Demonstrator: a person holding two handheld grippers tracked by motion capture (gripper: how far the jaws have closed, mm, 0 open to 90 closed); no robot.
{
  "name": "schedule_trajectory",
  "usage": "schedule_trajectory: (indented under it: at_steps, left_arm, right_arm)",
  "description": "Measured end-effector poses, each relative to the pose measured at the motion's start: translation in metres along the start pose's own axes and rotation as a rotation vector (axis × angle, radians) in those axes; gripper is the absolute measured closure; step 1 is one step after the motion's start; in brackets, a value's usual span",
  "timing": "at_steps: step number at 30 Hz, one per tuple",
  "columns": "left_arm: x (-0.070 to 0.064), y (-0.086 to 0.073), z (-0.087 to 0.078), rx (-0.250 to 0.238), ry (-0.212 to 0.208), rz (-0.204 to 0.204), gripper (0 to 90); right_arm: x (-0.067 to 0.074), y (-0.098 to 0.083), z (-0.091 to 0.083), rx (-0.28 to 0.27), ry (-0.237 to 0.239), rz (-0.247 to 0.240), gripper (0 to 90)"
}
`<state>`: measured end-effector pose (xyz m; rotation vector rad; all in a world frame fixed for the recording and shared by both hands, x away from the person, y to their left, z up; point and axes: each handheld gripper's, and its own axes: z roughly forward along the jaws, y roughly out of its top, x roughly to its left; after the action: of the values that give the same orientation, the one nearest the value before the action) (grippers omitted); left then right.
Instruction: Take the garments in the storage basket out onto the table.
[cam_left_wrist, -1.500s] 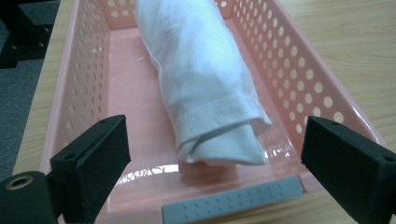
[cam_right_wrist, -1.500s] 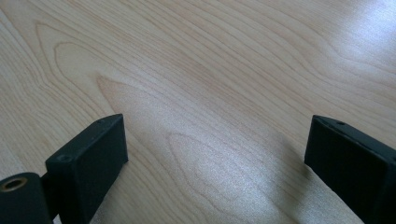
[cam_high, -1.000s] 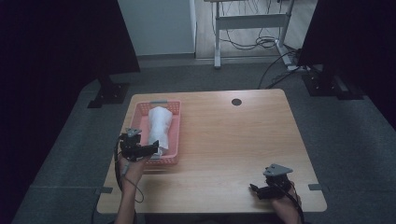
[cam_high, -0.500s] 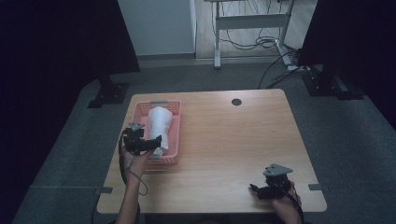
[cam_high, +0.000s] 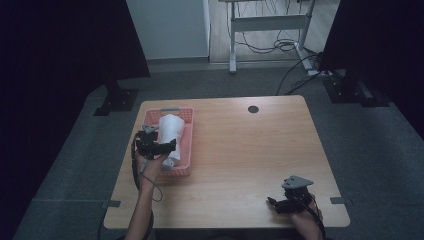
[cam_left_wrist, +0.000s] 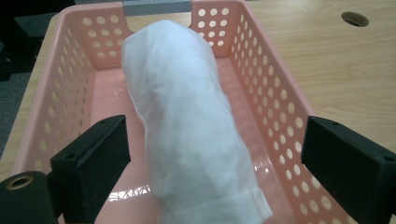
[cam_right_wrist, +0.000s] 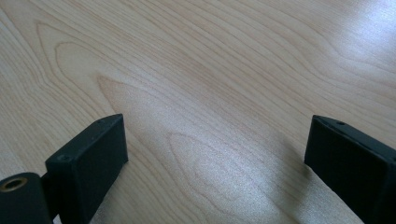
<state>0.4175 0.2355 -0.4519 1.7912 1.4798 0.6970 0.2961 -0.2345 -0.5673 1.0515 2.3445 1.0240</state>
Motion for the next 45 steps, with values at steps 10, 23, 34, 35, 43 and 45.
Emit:
schedule_trajectory:
  at_steps: [10, 23, 34, 35, 43, 45]
  left_arm:
    - [0.001, 0.004, 0.019, 0.002, 0.017, 0.001, 7.8]
    - [-0.001, 0.008, 0.044, 0.026, 0.044, 0.015, 8.4]
    - [-0.004, 0.014, 0.063, 0.059, 0.083, 0.031, 8.6]
    - [-0.004, 0.014, 0.064, 0.062, 0.087, 0.03, 8.6]
    - [-0.004, 0.016, 0.077, 0.101, 0.103, 0.026, 11.2]
    - [-0.004, 0.017, 0.08, 0.109, 0.101, 0.026, 11.6]
  right_arm:
    - [0.0, 0.0, 0.0, 0.0, 0.001, 0.0, 5.3]
    - [0.0, 0.0, 0.0, 0.0, 0.003, -0.003, 5.4]
    - [0.0, 0.0, 0.0, 0.0, 0.004, -0.005, 5.4]
    - [0.0, 0.0, 0.0, 0.0, 0.004, -0.005, 5.4]
    - [0.0, 0.0, 0.0, 0.0, 0.004, -0.005, 5.4]
    - [0.0, 0.0, 0.0, 0.0, 0.005, -0.005, 5.4]
